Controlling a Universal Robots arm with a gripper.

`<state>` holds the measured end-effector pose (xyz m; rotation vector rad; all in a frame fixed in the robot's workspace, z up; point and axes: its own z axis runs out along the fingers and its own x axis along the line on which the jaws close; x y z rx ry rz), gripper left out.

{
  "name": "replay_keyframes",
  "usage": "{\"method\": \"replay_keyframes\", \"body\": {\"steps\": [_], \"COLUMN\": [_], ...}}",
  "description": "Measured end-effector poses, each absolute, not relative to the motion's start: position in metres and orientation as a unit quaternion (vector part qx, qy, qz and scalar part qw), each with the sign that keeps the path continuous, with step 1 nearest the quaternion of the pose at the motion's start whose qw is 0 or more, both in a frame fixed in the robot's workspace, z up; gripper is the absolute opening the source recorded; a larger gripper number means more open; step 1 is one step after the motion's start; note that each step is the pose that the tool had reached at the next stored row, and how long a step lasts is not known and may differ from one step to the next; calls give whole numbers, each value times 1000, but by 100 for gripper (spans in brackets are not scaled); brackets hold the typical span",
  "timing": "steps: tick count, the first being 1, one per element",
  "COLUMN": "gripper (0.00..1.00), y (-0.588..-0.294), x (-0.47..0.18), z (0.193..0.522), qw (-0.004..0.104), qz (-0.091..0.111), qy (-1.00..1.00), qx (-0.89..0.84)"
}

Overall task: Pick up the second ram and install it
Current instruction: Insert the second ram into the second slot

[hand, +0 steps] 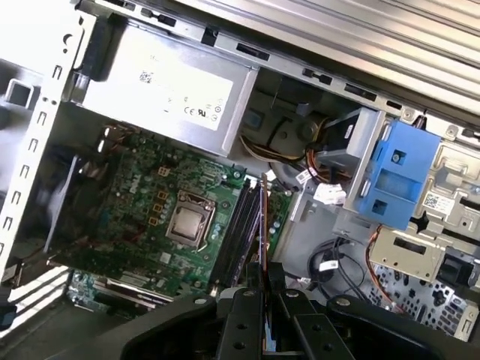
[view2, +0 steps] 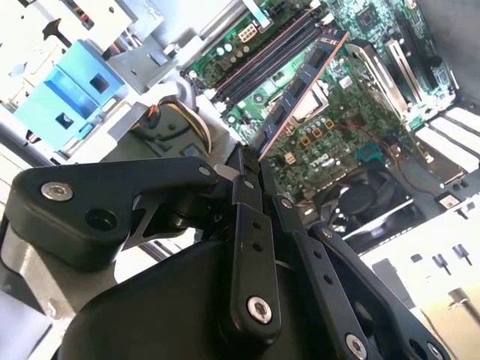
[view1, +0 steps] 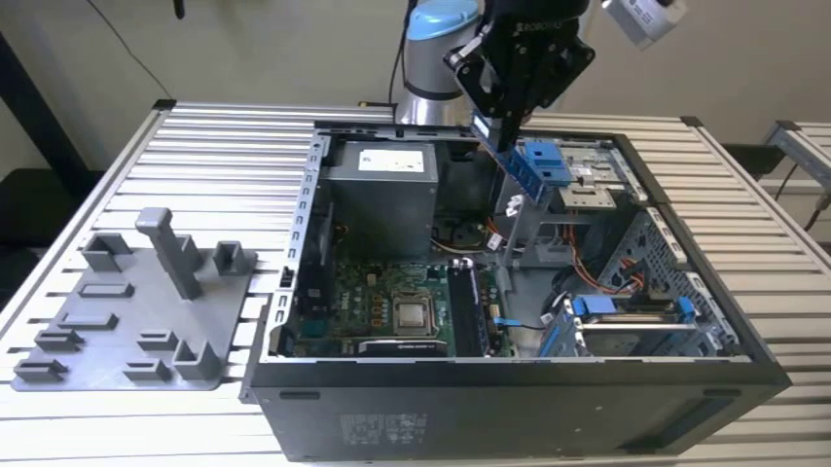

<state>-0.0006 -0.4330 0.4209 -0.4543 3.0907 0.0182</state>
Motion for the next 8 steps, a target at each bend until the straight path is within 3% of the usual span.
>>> {"method": "replay_keyframes", "body": {"steps": [8], "gripper": [14], "y": [-433], "x": [-1], "z": [420], "qw": [9], "qz": [5], "qy": [995], "qx": [-100]}}
